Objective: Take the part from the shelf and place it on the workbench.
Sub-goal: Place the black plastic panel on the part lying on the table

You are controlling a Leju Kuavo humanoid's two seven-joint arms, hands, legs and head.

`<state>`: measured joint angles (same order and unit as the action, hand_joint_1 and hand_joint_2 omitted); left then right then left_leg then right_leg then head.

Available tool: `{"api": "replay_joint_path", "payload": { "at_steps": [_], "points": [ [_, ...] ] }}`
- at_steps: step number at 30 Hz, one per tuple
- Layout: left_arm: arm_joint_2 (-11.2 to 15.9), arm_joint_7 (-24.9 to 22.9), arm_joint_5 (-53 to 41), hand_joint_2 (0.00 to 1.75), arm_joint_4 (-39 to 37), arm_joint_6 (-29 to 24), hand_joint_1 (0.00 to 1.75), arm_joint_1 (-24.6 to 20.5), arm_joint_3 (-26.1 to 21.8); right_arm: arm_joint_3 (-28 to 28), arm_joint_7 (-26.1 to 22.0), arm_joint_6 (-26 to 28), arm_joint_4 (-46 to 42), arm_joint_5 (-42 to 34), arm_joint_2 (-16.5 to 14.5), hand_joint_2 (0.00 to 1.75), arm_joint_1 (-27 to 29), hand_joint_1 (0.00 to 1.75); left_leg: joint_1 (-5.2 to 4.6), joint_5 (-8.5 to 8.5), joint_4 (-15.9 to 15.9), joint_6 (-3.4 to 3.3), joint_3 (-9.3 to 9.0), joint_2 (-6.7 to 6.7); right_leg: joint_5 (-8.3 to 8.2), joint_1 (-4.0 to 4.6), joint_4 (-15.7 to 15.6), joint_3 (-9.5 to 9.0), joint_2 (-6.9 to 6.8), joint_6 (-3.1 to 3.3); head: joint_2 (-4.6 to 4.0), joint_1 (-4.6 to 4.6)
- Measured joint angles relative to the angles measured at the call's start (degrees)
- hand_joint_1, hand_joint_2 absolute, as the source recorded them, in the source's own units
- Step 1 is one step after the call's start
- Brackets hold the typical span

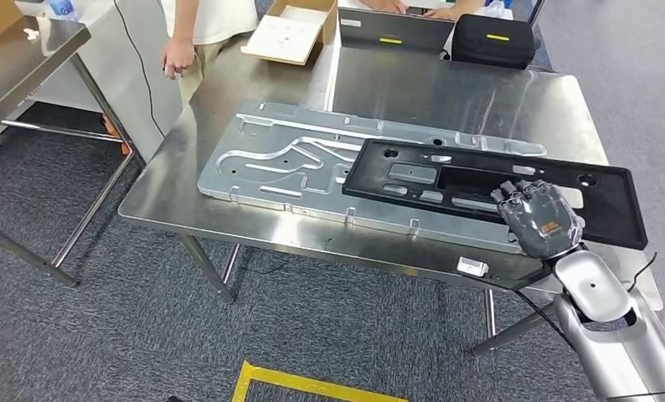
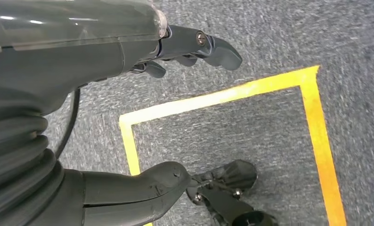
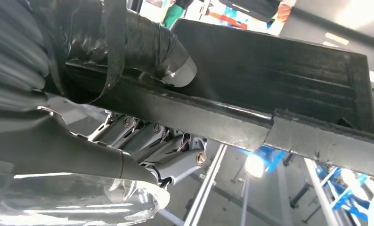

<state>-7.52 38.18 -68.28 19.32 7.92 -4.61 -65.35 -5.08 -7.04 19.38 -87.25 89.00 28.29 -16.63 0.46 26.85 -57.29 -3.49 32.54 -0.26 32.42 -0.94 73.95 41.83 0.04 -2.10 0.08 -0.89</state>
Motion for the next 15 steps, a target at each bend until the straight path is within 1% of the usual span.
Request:
{"api": "replay_joint_path", "payload": {
  "at_steps": [1, 2, 3, 4, 5, 6, 7, 8, 10, 11, 12, 13, 14, 15],
  "points": [
    [0.0, 0.1, -0.1, 1.75, 0.0, 0.0, 0.00, 0.1, 0.1, -0.1, 0.0, 0.0, 0.1, 0.0, 0.0, 1.75, 0.1, 1.75, 0.01, 0.31, 0.0, 0.08, -0.40, 0.01, -0.77, -0.18, 0.6, 0.61, -0.02, -0.16, 0.00, -0.01],
    [0.0, 0.2, -0.2, 1.75, 0.0, 0.0, 0.00, 0.2, 0.3, -0.1, -0.1, 0.1, 0.3, 0.0, 0.1, 1.75, 0.3, 1.75, 0.04, 0.62, 0.0, 0.23, -0.94, 0.01, -2.53, -0.34, -0.9, 0.08, -0.05, -0.27, 0.00, -0.01],
    [0.0, 0.3, -0.3, 1.75, -0.1, 0.0, 0.00, 0.2, 0.4, -0.2, -0.1, 0.1, 0.3, 0.0, 0.1, 1.75, 0.3, 1.75, 0.08, 1.00, 0.0, 0.47, -1.62, 0.03, -4.98, -0.49, -4.5, -1.54, -0.12, -0.31, 0.00, -0.01],
    [-0.1, 0.4, -0.4, 1.75, -0.2, -0.1, 0.00, 0.3, 0.5, -0.3, -0.2, 0.2, 0.4, 0.0, 0.1, 1.75, 0.3, 1.75, 0.06, 1.44, 0.0, 0.79, -2.17, 0.06, -6.74, -0.51, -8.4, -3.44, -0.30, -0.27, -0.01, -0.01],
    [-0.1, 0.4, -0.4, 1.75, -0.2, -0.2, 0.00, 0.2, 0.6, -0.3, -0.2, 0.3, 0.4, 0.0, 0.2, 1.75, 0.3, 1.75, 0.00, 1.92, -0.1, 1.16, -2.56, 0.08, -7.70, -0.38, -11.9, -5.16, -0.43, -0.08, -0.01, 0.00],
    [-0.1, 0.4, -0.4, 1.75, -0.2, -0.4, 0.00, 0.2, 0.7, -0.3, -0.2, 0.4, 0.5, 0.0, 0.2, 1.75, 0.3, 1.75, -0.06, 2.33, 0.0, 1.55, -2.84, 0.11, -7.87, -0.20, -14.3, -6.32, -0.56, 0.22, -0.01, 0.00],
    [-0.1, 0.5, -0.4, 1.75, -0.3, -0.5, 0.00, 0.2, 0.7, -0.4, -0.3, 0.4, 0.5, 0.0, 0.2, 1.75, 0.3, 1.75, -0.13, 2.70, 0.1, 1.93, -3.00, 0.13, -7.15, 0.01, -15.1, -6.80, -0.62, 0.58, -0.01, 0.02],
    [-0.1, 0.5, -0.4, 1.75, -0.3, -0.6, 0.00, 0.1, 0.7, -0.4, -0.3, 0.5, 0.6, 0.0, 0.3, 1.75, 0.3, 1.75, -0.19, 3.04, 0.3, 2.27, -3.27, 0.21, -6.66, 0.15, -15.4, -7.03, -0.51, 0.97, -0.01, 0.03],
    [0.0, 0.6, -0.4, 1.75, -0.3, -0.7, 0.00, 0.1, 0.8, -0.5, -0.4, 0.6, 0.6, 0.0, 0.4, 1.75, 0.4, 1.75, -0.16, 3.77, 0.1, 2.88, -4.01, 0.41, -5.94, -0.08, -15.7, -8.00, -0.27, 1.71, 0.00, 0.05],
    [-0.1, 0.6, -0.3, 1.75, -0.3, -0.7, 0.00, 0.0, 0.8, -0.5, -0.4, 0.6, 0.6, 0.0, 0.5, 1.75, 0.5, 1.75, -0.12, 4.36, -1.4, 3.14, -3.57, 0.48, -5.64, -0.19, -16.0, -8.79, -0.22, 2.11, 0.00, 0.05],
    [-0.1, 0.6, -0.2, 1.75, -0.3, -0.8, 0.00, 0.0, 0.8, -0.5, -0.5, 0.6, 0.5, 0.0, 0.5, 1.75, 0.4, 1.75, -0.05, 5.38, -4.3, 3.37, -2.18, 0.49, -5.32, -0.28, -16.2, -9.74, -0.27, 2.50, 0.01, 0.07],
    [-0.1, 0.6, -0.1, 1.75, -0.3, -0.8, 0.00, 0.0, 0.8, -0.5, -0.6, 0.7, 0.6, 0.0, 0.5, 1.75, 0.4, 1.75, -0.01, 6.57, -8.4, 3.54, 0.23, 0.47, -4.91, -0.19, -16.4, -10.61, -0.34, 2.80, 0.00, 0.06],
    [-0.1, 0.4, 0.1, 1.75, -0.3, -0.8, 0.00, 0.0, 0.8, -0.6, -0.7, 0.7, 0.6, 0.0, 0.5, 1.75, 0.4, 1.75, 0.00, 7.72, -12.8, 3.66, 3.21, 0.46, -4.44, -0.09, -16.5, -11.47, -0.39, 3.00, 0.01, 0.07],
    [-0.1, 0.1, 0.3, 1.75, -0.3, -0.9, 0.00, 0.1, 0.8, -0.7, -0.8, 0.7, 0.7, 0.0, 0.5, 1.75, 0.4, 1.75, -0.01, 8.06, -16.1, 3.70, 5.99, 0.46, -3.86, 0.00, -16.6, -12.35, -0.35, 3.07, 0.01, 0.06]
  ]
}}
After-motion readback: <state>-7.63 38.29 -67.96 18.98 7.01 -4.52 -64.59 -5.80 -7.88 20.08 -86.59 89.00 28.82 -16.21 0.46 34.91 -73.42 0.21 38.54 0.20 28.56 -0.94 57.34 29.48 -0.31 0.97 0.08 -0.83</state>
